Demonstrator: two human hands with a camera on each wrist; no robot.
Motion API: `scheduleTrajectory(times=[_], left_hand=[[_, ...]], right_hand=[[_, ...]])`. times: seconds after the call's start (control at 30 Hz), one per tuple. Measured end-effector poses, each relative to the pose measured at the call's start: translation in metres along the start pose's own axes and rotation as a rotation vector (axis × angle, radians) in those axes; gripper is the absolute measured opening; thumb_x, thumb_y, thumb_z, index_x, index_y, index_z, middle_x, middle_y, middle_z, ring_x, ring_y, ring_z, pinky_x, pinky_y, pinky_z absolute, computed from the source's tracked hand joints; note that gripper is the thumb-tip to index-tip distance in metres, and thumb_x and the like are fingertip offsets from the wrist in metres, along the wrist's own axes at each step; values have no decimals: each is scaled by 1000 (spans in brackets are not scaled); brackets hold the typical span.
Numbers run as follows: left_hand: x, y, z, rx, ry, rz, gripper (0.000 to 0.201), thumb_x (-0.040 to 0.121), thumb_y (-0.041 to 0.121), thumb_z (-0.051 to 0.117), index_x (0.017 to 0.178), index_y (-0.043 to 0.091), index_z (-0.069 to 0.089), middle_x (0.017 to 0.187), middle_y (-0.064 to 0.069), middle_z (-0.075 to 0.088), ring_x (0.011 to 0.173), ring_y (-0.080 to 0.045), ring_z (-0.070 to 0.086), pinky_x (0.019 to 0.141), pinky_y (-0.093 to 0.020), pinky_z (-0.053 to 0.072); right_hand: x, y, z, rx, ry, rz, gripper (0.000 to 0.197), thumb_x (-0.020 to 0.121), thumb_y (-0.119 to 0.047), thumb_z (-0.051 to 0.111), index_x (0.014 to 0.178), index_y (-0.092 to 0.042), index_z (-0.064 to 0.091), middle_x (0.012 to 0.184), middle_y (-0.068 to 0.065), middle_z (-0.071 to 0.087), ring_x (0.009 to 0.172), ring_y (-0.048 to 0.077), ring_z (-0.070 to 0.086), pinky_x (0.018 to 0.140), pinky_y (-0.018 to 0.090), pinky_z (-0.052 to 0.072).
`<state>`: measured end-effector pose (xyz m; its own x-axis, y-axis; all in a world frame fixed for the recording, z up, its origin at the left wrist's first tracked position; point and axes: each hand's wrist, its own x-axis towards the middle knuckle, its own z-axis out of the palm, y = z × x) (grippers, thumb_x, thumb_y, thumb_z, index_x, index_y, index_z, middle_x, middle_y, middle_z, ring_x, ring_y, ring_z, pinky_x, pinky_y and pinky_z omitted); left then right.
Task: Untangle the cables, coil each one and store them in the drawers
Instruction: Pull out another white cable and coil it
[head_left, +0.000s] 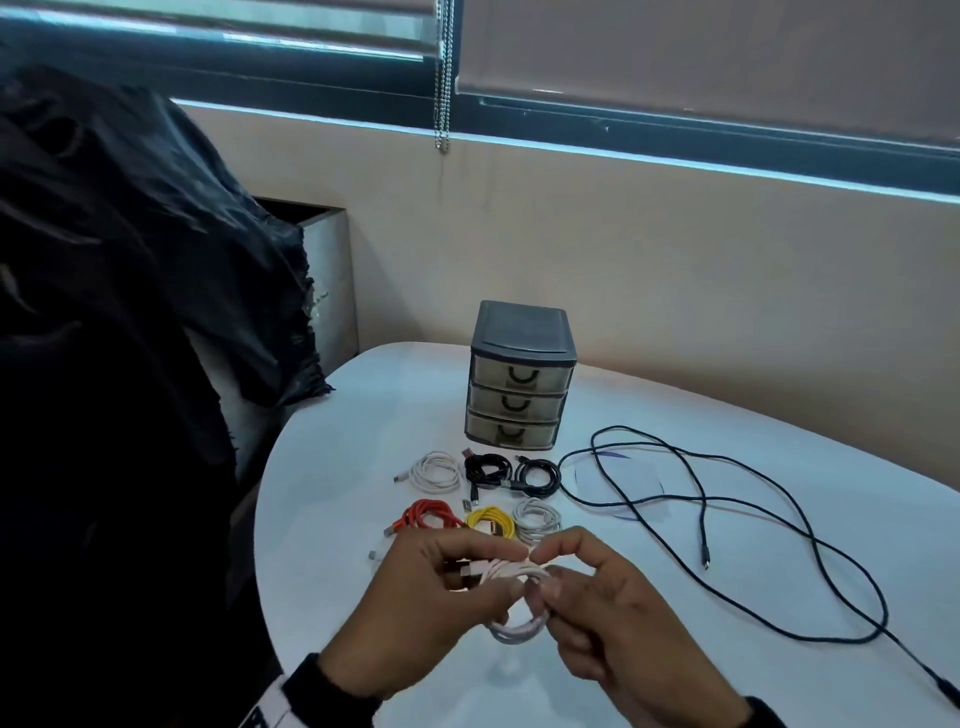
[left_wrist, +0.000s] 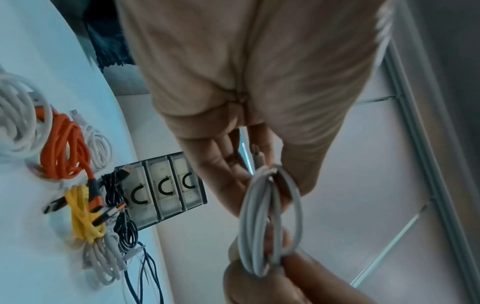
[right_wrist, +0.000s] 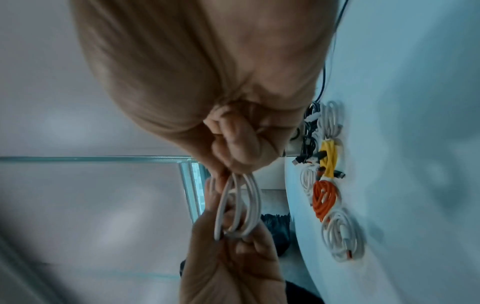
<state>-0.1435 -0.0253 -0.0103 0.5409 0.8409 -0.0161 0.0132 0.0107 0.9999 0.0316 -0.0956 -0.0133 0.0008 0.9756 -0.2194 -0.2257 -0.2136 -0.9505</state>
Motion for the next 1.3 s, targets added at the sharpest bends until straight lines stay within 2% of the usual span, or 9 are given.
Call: scheduleTrajectory(times=[0.1, 0.23, 0.33, 0.43, 0.67, 0.8, 0.9, 1.03, 1.3], left_hand=[[1, -4, -3, -34, -17, -116, 26, 74, -10, 76, 84, 14, 80, 81, -10, 76, 64, -16, 69, 62, -25, 55], [-3, -7, -6, -105, -66, -252, 25, 76, -10, 75, 92, 9, 78, 82, -14, 76, 67, -17, 70, 65, -28, 58], [-6, -20, 2, 310, 25, -125, 28, 79, 9, 80, 95, 32, 78, 84, 10, 76, 74, -2, 68, 74, -21, 57], [-9, -26, 11, 515, 130, -31, 27, 78, 18, 81, 92, 41, 76, 83, 15, 71, 74, 4, 65, 75, -15, 53], [-11, -29, 1, 478, 201, -38, 31, 80, 36, 78, 110, 40, 70, 103, 24, 66, 82, 14, 63, 70, -6, 47], [-14, -32, -17, 331, 394, -74, 20, 79, 39, 78, 99, 40, 72, 94, 22, 71, 81, 2, 67, 74, -21, 55], [-19, -38, -22, 260, 405, -111, 12, 79, 32, 79, 90, 34, 75, 86, 19, 73, 73, -4, 68, 74, -35, 59], [-26, -48, -22, 227, 391, -150, 10, 78, 26, 80, 86, 31, 76, 82, 14, 73, 70, -8, 69, 76, -39, 59], [-19, -52, -13, 179, 316, -155, 10, 83, 18, 76, 88, 26, 76, 81, 6, 74, 74, -16, 72, 71, -39, 59]], right_hand=[[-2, 1, 3, -88, -22, 3, 27, 82, -16, 61, 103, -5, 50, 69, 9, 55, 46, 12, 25, 44, 17, 22], [-8, 5, 2, -159, 78, 8, 11, 91, -4, 64, 98, -2, 56, 69, 13, 63, 47, 14, 31, 44, 19, 24], [-11, 20, 3, -514, 220, -136, 17, 92, -3, 63, 82, -17, 64, 67, 0, 71, 47, 9, 49, 49, 21, 39], [-13, 32, 10, -819, 277, -248, 19, 92, -13, 62, 78, -24, 60, 66, -18, 67, 60, 5, 64, 57, 13, 44], [0, 22, 5, -579, 312, -65, 8, 93, -12, 63, 85, -13, 63, 69, 3, 73, 49, 14, 61, 46, 25, 44], [28, 27, -5, -516, 338, -16, 6, 93, -9, 63, 90, -5, 60, 69, 15, 71, 46, 16, 58, 46, 27, 43], [52, 34, -3, -433, 345, 41, 7, 93, -12, 64, 94, -6, 61, 74, 17, 71, 53, 21, 64, 47, 27, 46], [64, 44, -18, -490, 463, 108, 17, 93, -26, 64, 104, -14, 60, 84, 8, 72, 57, 23, 72, 45, 24, 48], [35, 44, -74, -704, 540, 102, 15, 91, -29, 65, 87, -15, 64, 75, 1, 73, 53, 18, 70, 48, 25, 44]])
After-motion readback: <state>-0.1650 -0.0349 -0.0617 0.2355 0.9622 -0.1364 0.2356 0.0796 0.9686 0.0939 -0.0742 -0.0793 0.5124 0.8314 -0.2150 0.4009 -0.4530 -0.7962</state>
